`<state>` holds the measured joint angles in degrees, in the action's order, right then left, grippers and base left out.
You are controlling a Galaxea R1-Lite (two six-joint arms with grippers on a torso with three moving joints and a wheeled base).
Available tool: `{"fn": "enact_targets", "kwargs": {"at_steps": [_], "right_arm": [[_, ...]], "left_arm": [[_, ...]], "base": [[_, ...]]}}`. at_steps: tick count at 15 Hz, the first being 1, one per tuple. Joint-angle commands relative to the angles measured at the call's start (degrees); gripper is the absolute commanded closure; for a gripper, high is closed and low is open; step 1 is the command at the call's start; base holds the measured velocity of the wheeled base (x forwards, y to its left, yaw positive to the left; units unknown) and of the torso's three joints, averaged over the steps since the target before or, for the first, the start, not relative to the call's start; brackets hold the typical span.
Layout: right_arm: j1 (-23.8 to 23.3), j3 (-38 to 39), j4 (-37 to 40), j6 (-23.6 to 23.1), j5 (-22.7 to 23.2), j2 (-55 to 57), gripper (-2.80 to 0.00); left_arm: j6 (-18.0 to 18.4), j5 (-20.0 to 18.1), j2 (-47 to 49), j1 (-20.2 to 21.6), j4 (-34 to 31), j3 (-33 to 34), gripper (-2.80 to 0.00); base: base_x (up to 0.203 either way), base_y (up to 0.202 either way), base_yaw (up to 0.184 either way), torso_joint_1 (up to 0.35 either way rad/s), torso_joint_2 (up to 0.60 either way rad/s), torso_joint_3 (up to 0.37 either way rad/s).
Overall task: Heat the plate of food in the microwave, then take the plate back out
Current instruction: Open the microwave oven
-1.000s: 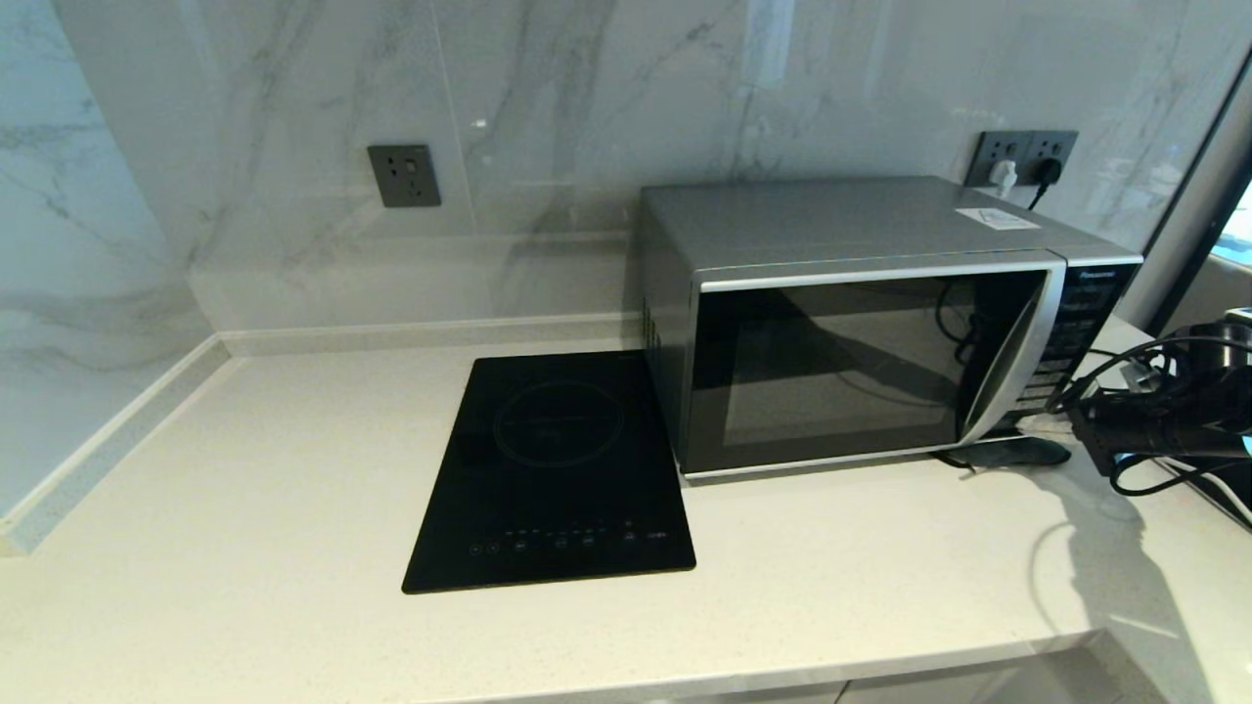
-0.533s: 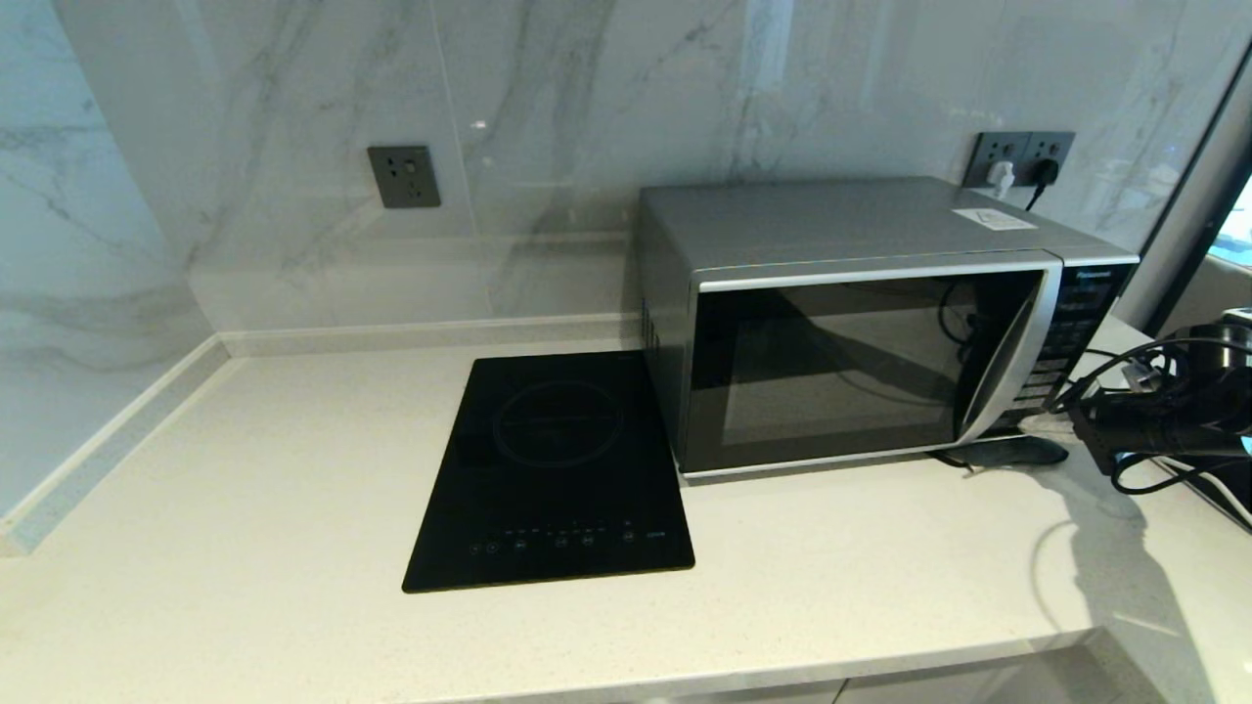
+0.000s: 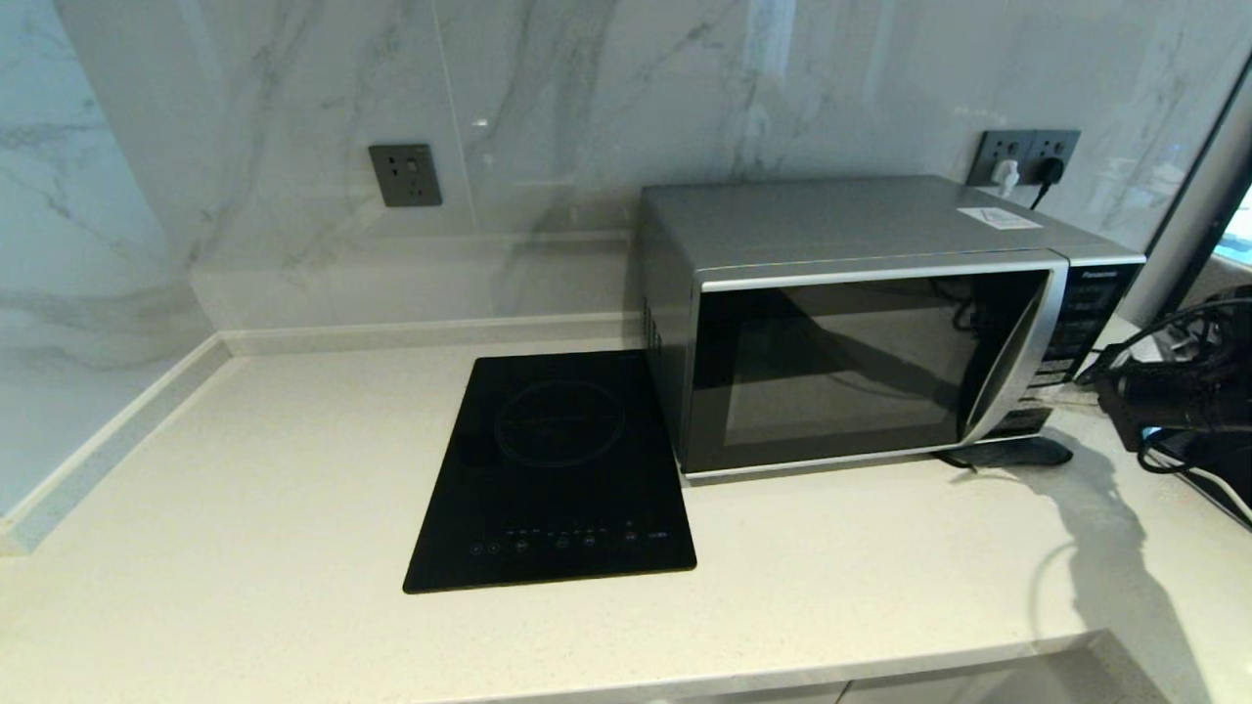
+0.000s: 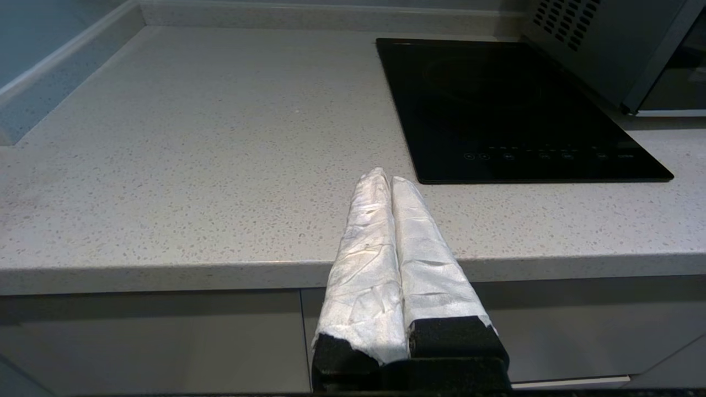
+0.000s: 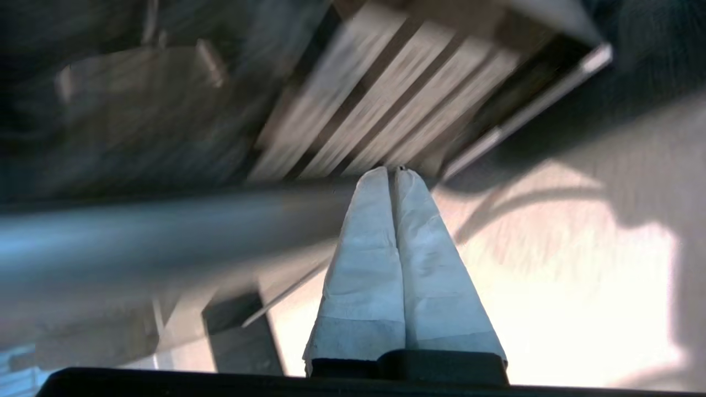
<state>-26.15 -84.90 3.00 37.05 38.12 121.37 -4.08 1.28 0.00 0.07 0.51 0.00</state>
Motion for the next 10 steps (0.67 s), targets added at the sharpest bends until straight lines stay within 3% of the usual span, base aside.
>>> {"fn": "enact_targets", "kwargs": {"at_steps": [1,5,8,10], "right_arm": [[0.0,5.9,1.2,0.1,0.2,-12.3,0.0],[-0.1,13.4,7.3,-0.2,-1.6,-30.3,0.0],[0.3,17.2,13.8,-2.8,-8.0,-45.4,0.0],[3.3,18.6,19.7,-5.5,-15.6,-55.1,0.0]], "left_arm": [[-0.1,0.0,0.1,0.0,0.0,0.0,0.0],[-0.1,0.1,0.1,0.0,0.0,0.0,0.0],[-0.1,0.1,0.1,0.0,0.0,0.0,0.0],[-0.1,0.0,0.1,0.0,0.0,0.0,0.0]], "base": [[0.0,0.0,0.0,0.0,0.0,0.0],[0.0,0.0,0.0,0.0,0.0,0.0],[0.0,0.0,0.0,0.0,0.0,0.0],[0.0,0.0,0.0,0.0,0.0,0.0]]}}
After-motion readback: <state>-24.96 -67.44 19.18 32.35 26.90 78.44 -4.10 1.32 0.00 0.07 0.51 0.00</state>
